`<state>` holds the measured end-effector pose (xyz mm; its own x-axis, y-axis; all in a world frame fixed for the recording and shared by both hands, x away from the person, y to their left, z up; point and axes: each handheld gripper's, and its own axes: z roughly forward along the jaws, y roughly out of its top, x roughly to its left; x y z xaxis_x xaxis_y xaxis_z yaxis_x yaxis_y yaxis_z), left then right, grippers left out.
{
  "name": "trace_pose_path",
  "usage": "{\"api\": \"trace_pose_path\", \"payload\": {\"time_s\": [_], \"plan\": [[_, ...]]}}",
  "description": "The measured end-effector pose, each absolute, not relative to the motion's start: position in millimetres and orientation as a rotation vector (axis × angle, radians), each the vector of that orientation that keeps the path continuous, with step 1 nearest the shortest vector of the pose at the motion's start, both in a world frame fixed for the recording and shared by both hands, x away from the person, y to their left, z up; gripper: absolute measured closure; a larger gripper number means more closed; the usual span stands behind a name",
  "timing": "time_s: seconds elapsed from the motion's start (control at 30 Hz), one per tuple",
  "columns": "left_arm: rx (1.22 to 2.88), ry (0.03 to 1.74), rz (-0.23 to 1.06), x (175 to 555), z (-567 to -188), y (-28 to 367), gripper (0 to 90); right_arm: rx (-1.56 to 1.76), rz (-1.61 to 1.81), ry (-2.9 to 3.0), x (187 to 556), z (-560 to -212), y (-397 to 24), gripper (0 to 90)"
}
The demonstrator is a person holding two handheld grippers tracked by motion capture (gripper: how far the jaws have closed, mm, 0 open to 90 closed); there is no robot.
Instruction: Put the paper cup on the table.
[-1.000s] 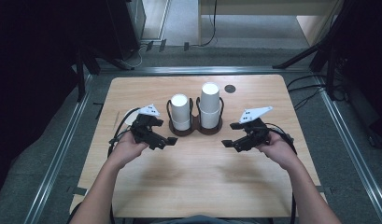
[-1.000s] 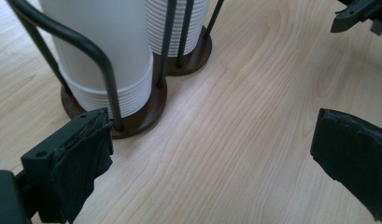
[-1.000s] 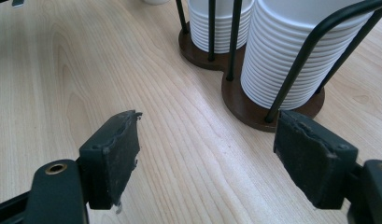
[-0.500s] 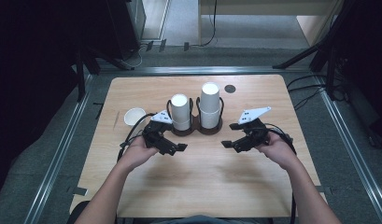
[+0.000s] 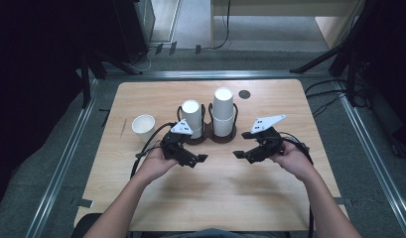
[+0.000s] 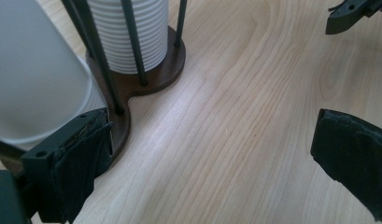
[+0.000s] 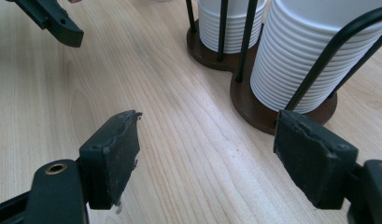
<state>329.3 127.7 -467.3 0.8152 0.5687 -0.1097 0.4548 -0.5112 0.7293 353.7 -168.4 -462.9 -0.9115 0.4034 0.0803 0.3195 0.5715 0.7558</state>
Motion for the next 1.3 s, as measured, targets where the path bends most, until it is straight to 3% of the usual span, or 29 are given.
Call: {"api": "trace_pose_path", "payload": {"time_s": [0.57,1.3], "plan": [[2.188,0.690,0.188,328.1,-471.2,107.2,0.0,0.604,1.255,2.705,352.0,-464.1,-165.7,22.5],[2.201,0.690,0.178,327.7,-470.0,110.6,0.0,0.586,1.252,2.710,350.1,-464.0,-164.2,22.5]]}}
